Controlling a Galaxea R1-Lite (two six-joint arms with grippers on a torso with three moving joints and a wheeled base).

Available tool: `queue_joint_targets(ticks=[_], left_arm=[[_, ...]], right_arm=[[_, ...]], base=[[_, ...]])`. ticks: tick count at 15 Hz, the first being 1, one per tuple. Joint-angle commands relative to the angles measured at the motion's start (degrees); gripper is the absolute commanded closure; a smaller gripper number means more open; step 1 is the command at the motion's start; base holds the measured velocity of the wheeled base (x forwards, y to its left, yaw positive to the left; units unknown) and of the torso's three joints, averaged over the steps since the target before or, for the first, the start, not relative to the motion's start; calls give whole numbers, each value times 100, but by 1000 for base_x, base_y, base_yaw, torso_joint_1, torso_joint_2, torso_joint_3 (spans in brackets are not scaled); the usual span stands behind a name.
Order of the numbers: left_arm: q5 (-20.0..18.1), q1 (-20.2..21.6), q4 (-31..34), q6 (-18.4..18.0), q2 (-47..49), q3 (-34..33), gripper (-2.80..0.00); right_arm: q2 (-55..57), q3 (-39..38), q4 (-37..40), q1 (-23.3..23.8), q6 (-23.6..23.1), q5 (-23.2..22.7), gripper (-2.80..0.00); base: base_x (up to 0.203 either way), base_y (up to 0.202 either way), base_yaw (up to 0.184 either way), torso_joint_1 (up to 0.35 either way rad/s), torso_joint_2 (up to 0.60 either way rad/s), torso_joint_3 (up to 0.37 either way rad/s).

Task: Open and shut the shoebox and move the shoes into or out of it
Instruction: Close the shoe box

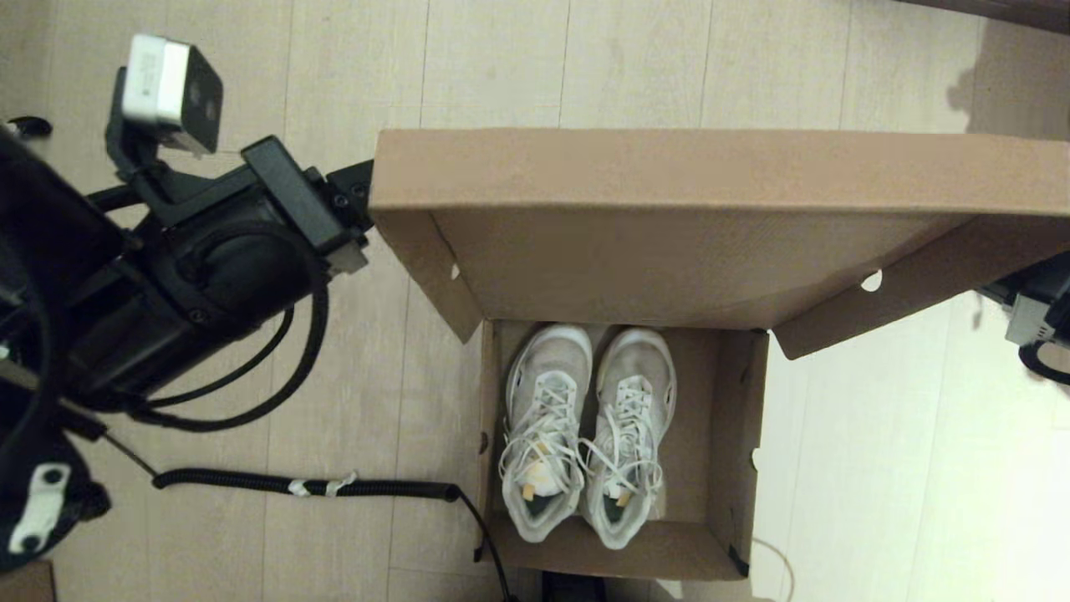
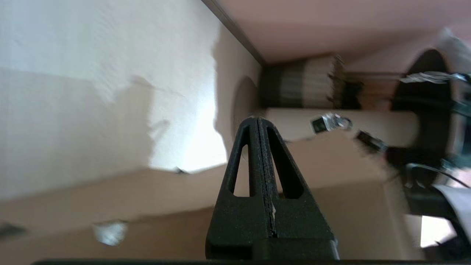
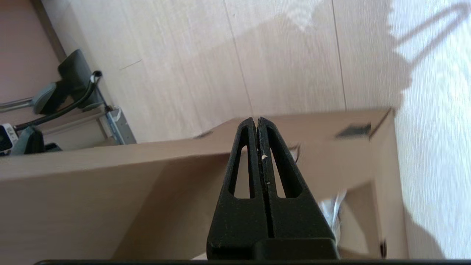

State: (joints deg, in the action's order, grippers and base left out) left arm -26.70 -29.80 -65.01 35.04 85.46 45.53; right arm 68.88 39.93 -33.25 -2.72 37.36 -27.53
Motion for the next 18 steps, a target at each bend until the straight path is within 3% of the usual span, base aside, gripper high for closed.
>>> queue_joint_targets(ticks=[1,9,18], left_arm=[[-12,-168,-34,21,-434,-360,0],[-11,-568,-64,21,-880,-1232,0],[33,-932,-55,-5,-1699,-2338,0]], right_arm=[[-463,-190,35,-1,24,-16,0],[-1193,-453,543,-1,173,-26,0],[-2783,-390,2653,8,334,-62,0]], base=[[0,0,0,0,0,0],[0,0,0,0,0,0],[0,0,0,0,0,0]])
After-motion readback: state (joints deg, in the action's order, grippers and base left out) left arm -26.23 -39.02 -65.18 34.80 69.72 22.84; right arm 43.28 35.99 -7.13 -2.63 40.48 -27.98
